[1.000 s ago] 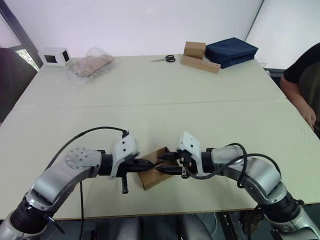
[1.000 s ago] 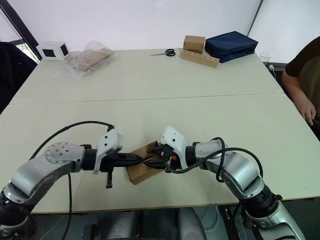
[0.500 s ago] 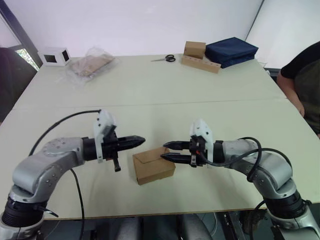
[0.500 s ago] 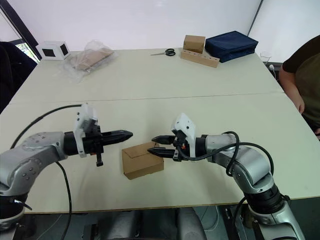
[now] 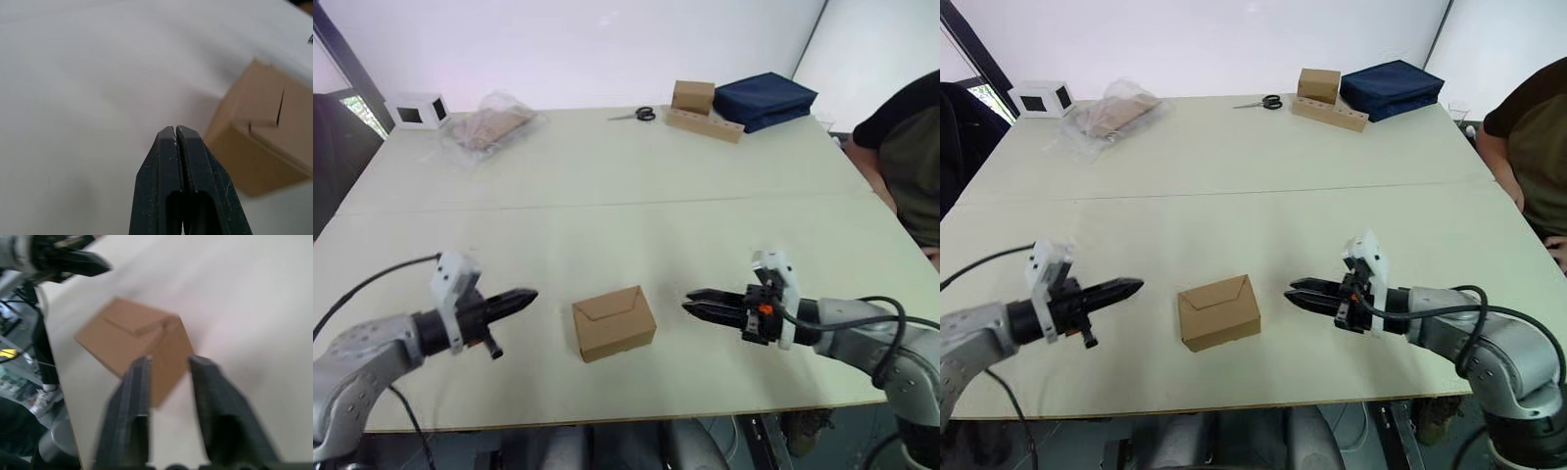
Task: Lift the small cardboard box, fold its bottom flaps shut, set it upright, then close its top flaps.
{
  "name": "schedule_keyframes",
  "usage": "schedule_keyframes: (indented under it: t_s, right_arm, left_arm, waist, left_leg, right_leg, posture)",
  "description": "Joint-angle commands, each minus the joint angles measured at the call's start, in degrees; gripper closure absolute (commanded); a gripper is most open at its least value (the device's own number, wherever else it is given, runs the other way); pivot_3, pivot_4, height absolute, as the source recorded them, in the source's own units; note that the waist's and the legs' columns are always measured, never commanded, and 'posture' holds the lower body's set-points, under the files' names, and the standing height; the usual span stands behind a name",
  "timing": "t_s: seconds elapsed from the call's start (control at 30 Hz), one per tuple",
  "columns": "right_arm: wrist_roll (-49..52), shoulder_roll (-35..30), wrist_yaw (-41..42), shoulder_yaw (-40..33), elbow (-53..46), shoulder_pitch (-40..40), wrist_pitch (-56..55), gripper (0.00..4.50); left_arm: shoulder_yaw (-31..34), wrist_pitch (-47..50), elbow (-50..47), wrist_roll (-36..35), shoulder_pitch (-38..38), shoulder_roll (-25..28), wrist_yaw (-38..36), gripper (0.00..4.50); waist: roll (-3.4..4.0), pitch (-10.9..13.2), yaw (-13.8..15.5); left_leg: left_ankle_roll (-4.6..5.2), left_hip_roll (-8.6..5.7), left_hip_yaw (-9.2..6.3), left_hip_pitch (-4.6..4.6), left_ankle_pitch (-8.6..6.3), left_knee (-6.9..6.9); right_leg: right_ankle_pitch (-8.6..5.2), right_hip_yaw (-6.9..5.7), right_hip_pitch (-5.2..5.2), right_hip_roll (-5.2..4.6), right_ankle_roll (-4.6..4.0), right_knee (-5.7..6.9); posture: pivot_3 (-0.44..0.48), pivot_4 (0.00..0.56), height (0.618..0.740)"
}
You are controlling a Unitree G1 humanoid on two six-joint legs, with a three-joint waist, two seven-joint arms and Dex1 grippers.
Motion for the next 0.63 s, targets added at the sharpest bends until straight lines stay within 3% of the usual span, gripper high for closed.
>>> schedule_keyframes:
  t_s: [0.03, 0.3, 0.63]
  right_arm:
    - [1.2, -2.1, 0.7, -2.9, -2.5, 2.6, -0.9, 4.48]
    - [-2.9, -7.0, 3.5, -4.8, -0.6, 10.6, -4.2, 4.48]
    - [-4.4, -6.8, 3.3, -4.2, 0.3, 10.6, -5.8, 4.48]
  left_arm:
    - [4.4, -1.2, -3.3, 0.2, 4.9, 1.6, -2.3, 4.5]
    - [8.5, -2.6, -7.1, 0.4, 16.9, 2.1, -6.5, 4.5]
    - [6.1, -0.8, -5.9, -2.8, 13.3, -0.2, -3.0, 4.5]
  waist:
    - [0.0, 0.0, 0.1]
    - [-0.01, 0.0, 1.1]
    - [-0.02, 0.0, 1.3]
  left_leg:
    - [0.0, 0.01, 0.0, 0.0, 0.0, 0.0]
    - [0.0, 0.01, 0.07, 0.01, -0.01, 0.01]
    - [0.01, 0.01, 0.07, 0.06, -0.01, 0.02]
  right_leg:
    - [0.0, 0.0, 0.0, 0.01, 0.0, 0.0]
    - [0.0, 0.01, 0.04, 0.0, -0.01, -0.08]
    - [0.0, 0.01, 0.11, 0.0, -0.01, -0.08]
  posture:
    - [0.0, 0.15, 0.74]
    - [0.0, 0.15, 0.74]
    - [0.0, 0.15, 0.74]
